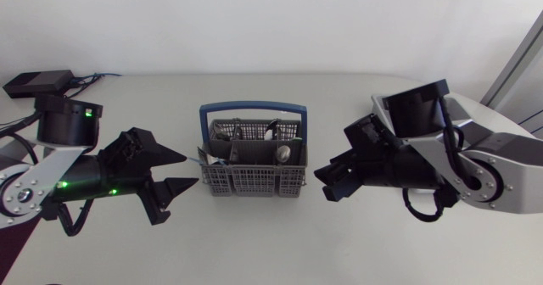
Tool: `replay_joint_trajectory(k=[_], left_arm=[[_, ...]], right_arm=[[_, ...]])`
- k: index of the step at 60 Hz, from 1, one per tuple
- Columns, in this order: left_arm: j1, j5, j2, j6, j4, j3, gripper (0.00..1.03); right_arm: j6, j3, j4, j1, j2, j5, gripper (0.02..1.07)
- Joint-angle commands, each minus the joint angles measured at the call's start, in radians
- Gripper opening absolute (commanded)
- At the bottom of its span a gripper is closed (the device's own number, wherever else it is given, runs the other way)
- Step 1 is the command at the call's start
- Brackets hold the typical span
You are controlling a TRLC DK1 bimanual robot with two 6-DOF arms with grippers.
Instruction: Unload the cutlery basket into the drawer organizer.
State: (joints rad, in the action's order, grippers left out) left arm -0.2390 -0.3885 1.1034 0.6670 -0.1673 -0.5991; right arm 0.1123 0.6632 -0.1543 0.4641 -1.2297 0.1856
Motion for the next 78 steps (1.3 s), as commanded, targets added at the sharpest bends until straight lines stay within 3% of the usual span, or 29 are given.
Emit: replay_joint_trajectory(k=[1, 30, 61, 78], left_arm=[[-0.01, -0.009, 0.039, 0.013, 0.029, -0.031, 0.67], [-0.01, -0.009, 0.118, -0.021, 0.094, -0.082, 0.59], [-0.006, -0.009, 0.118, -0.026, 0.124, -0.068, 0.04], [-0.005, -0.007, 0.11, -0.037, 0.094, -0.094, 0.04]], right_arm=[[0.007, -0.028, -0.011, 0.01, 0.01, -0.003, 0.67], [0.009, -0.034, -0.004, 0.025, 0.006, -0.005, 0.67], [0.01, -0.047, 0.01, 0.031, -0.002, -0.005, 0.67], [0.012, -0.056, 0.015, 0.034, -0.002, -0.006, 0.67]])
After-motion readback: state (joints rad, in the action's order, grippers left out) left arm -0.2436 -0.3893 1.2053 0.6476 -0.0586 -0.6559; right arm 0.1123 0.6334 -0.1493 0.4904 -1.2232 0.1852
